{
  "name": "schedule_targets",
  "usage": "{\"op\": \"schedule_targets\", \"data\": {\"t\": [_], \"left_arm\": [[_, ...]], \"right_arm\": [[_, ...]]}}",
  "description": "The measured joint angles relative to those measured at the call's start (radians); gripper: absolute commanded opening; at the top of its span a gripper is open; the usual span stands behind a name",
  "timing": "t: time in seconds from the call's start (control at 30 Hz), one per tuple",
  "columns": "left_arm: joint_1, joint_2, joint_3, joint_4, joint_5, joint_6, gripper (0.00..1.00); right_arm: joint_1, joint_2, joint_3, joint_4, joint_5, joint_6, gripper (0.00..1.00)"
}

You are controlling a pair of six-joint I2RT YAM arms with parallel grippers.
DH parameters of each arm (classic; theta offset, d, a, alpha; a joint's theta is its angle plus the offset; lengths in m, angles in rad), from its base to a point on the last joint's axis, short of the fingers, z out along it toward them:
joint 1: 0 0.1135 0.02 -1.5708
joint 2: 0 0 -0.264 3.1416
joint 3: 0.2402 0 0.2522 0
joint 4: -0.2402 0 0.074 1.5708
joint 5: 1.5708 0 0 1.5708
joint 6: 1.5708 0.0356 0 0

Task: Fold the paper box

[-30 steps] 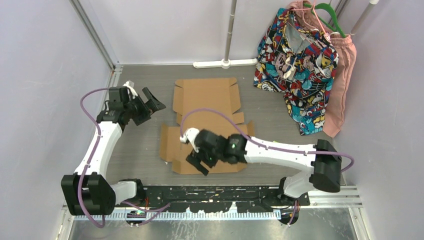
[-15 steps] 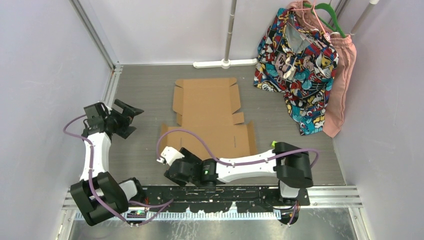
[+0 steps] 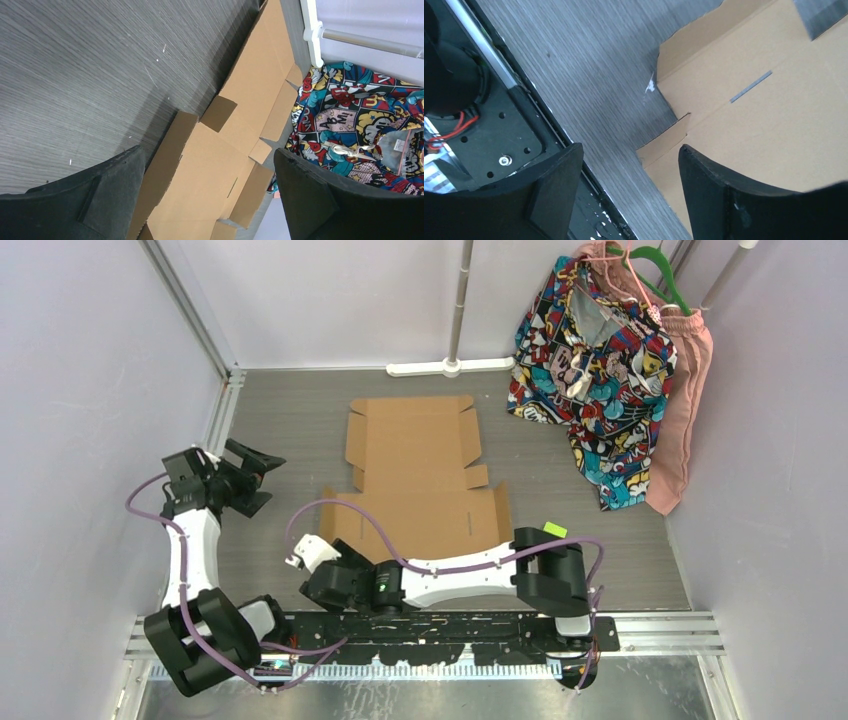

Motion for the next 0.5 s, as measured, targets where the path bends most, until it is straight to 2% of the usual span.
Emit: {"op": "schedule_targets", "data": {"t": [0.5], "left_arm": [[0.023,-0.014,0.0,-0.006,0.03,0.008,1.0]], "right_arm": [[0.005,0.11,0.055,-0.109,0.046,0.08,0.53]]}}
